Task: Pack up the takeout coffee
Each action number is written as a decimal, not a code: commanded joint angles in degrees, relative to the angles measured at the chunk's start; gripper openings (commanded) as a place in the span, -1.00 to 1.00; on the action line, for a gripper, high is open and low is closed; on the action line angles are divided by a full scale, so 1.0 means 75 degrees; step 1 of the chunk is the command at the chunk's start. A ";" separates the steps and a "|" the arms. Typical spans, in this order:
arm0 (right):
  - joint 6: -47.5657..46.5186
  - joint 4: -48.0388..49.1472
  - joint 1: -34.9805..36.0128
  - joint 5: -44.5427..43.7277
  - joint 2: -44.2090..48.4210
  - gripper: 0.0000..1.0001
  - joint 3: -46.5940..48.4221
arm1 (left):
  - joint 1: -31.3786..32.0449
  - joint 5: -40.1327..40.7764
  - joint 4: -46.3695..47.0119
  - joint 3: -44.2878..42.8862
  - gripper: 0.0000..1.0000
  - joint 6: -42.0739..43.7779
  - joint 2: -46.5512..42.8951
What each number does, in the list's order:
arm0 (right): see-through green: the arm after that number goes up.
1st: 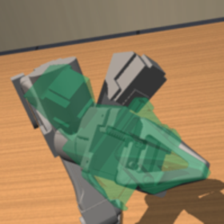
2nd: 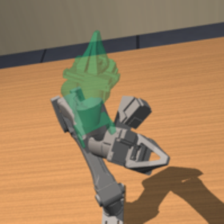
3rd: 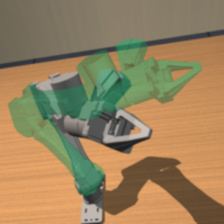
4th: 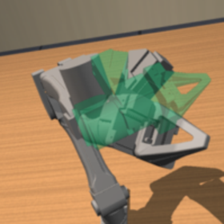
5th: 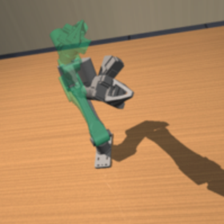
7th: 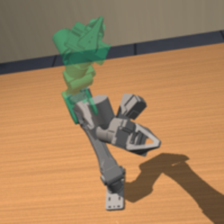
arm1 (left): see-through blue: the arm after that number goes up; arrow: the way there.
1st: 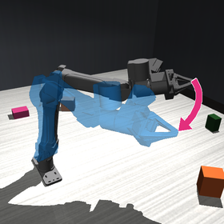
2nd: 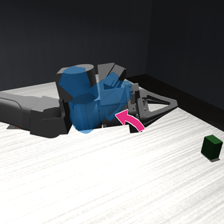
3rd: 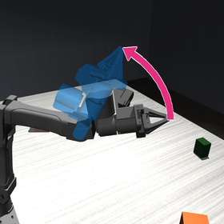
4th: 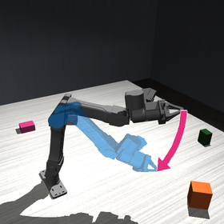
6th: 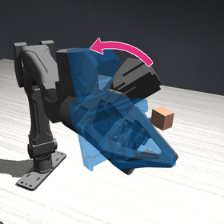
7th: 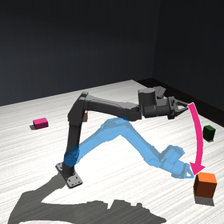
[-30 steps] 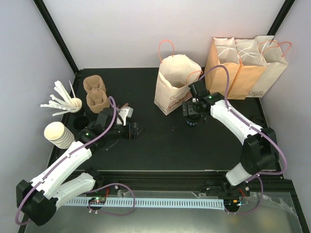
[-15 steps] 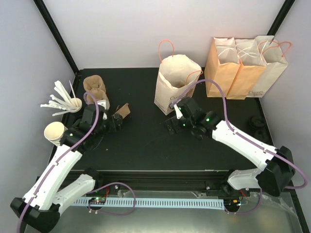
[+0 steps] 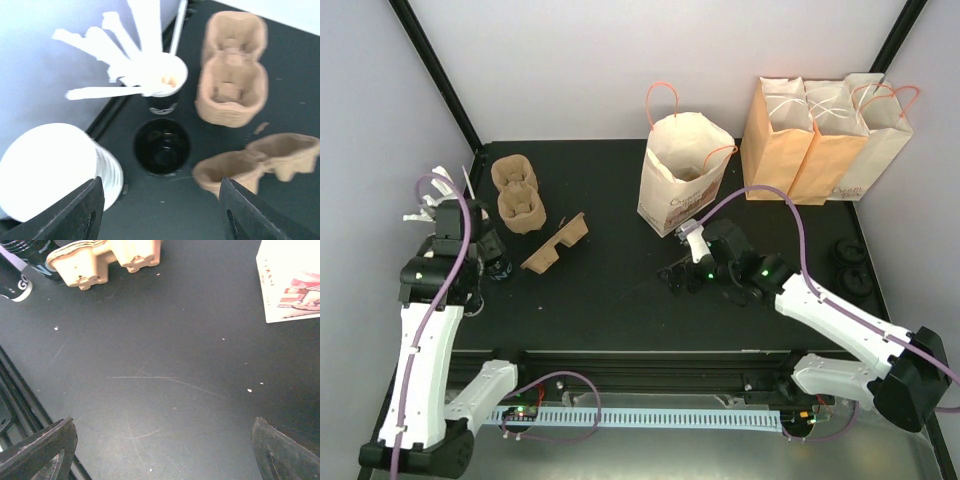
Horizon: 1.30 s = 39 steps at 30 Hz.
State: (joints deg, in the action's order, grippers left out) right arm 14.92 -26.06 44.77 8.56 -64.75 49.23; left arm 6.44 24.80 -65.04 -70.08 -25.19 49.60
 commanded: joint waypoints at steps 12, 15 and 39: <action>0.0152 0.0727 0.0044 0.0953 0.0495 0.95 -0.0348 | -0.2537 -0.0739 -0.0009 0.0194 0.02 0.1064 0.0698; 0.0167 0.0798 0.0042 0.0997 0.0578 0.95 -0.0397 | -0.2826 -0.0941 0.0185 0.0356 0.00 0.1108 0.0881; 0.0273 0.0909 0.0050 0.1578 0.0492 0.95 -0.0389 | -0.3464 -0.0541 0.0372 0.0603 -0.97 0.1041 0.0399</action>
State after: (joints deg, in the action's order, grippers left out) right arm 16.67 -20.86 44.77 18.59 -60.58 46.35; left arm -19.11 18.50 -61.43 -62.54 -17.74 54.43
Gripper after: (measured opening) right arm 0.976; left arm 0.030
